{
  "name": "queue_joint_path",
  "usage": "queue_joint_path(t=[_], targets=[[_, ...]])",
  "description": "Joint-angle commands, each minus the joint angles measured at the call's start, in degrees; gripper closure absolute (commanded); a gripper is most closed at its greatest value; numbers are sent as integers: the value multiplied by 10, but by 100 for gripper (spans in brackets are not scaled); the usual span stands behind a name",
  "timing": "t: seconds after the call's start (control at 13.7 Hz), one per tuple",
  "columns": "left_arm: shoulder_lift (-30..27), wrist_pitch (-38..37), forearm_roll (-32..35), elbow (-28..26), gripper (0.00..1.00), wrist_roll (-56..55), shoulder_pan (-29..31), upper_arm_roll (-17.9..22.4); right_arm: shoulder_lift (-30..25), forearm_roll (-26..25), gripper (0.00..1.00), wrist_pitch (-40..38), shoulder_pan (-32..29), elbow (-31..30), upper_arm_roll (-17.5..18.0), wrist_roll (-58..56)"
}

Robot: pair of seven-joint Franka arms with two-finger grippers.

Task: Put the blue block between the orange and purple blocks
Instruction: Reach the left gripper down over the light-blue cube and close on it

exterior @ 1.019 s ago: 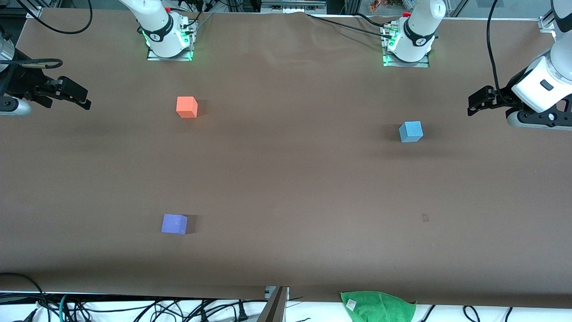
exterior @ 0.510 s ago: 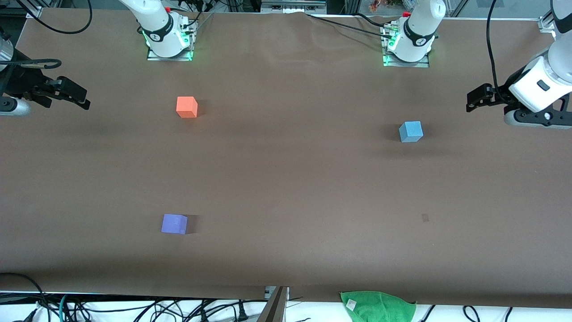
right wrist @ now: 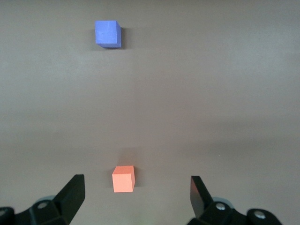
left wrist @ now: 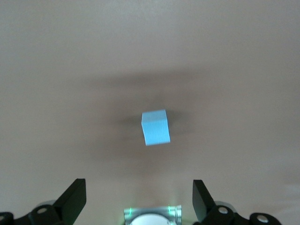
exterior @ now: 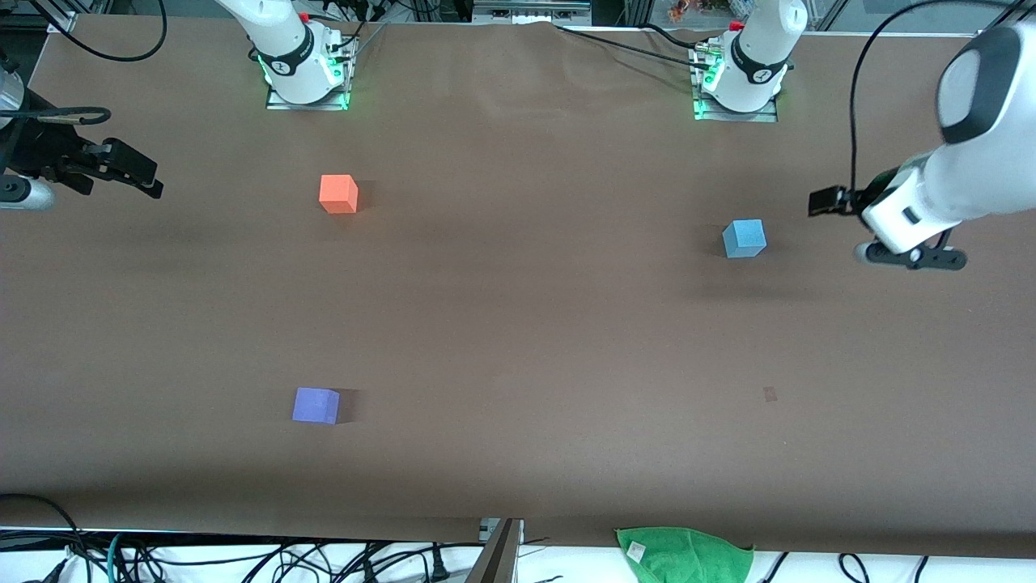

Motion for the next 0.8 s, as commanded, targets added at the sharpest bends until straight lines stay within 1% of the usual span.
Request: queue_joint_path(t=[0.0,0.07,0.36,0.44,0.51,0.58,0.73], targets=[[-24,118,-17,-110,0,11,-5,0,-4,9,1,-7,-3,2,-2,-8],[-28,162,-17,-147,0,10,-5,-8,-4,9,1,-7,-3,2,-2,-9],[-30,304,-17,-269,0,-8,-5,-12,-4,9,1,-6,-3,2,-2,-8],[-32,324,-17,-295,0,-34,-6,-18,-4,9,1,-6,-3,2,-2,-8],[-32,336,-17,-309,0,-63,-5,-33,-4,9,1,-6,-3,2,-2,-8],[-31,356,-17,-324,0,-76,-4,-38,-4,8,1,-6,-3,2,-2,-8],[-30,433,-16,-376,0,-76,-5,-48,-3,8,1,-6,-3,2,-2,-8]])
